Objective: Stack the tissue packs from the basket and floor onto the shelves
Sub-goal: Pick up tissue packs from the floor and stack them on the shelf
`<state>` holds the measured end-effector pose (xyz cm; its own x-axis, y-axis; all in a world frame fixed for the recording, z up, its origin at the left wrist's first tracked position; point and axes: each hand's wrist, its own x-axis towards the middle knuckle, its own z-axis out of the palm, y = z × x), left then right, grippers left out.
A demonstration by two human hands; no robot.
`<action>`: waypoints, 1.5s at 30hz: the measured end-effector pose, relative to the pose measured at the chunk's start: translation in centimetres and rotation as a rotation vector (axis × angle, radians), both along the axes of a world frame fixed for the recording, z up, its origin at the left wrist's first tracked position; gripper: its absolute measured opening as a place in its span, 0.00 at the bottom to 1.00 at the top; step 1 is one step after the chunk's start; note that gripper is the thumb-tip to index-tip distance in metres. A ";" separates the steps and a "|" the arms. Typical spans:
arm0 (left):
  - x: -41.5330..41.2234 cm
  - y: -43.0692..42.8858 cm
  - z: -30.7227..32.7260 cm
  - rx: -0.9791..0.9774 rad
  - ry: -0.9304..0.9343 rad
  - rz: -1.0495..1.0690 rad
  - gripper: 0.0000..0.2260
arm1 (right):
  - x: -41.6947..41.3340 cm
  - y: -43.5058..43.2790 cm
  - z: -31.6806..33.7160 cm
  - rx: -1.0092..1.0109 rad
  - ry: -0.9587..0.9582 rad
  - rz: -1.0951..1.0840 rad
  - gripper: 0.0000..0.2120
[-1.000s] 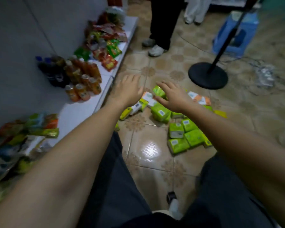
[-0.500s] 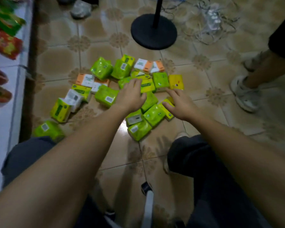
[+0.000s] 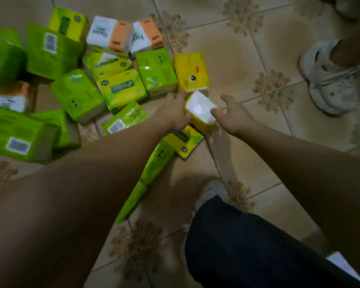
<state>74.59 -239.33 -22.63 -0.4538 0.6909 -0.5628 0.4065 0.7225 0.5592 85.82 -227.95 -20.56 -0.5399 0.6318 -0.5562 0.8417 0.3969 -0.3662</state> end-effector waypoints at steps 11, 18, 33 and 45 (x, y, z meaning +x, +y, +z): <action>1.0 0.7 -1.5 0.160 -0.465 0.445 0.29 | -0.4 -3.1 -2.0 -0.261 0.264 -0.544 0.16; 2.8 -5.7 9.7 0.424 -0.523 0.797 0.16 | 1.1 -8.2 9.2 -0.194 0.432 -0.542 0.12; 6.2 -39.4 38.5 0.713 0.077 0.822 0.25 | -1.6 -34.9 37.0 -0.663 0.721 0.148 0.29; 16.5 -65.6 56.5 1.139 0.553 1.467 0.27 | 0.1 -63.2 53.6 -0.786 0.978 0.787 0.33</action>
<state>91.07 -304.96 33.92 -0.8712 -0.4520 0.1917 0.1858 0.0579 0.9809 85.90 -291.20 33.00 -0.9457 -0.2780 0.1684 -0.1920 0.0595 -0.9796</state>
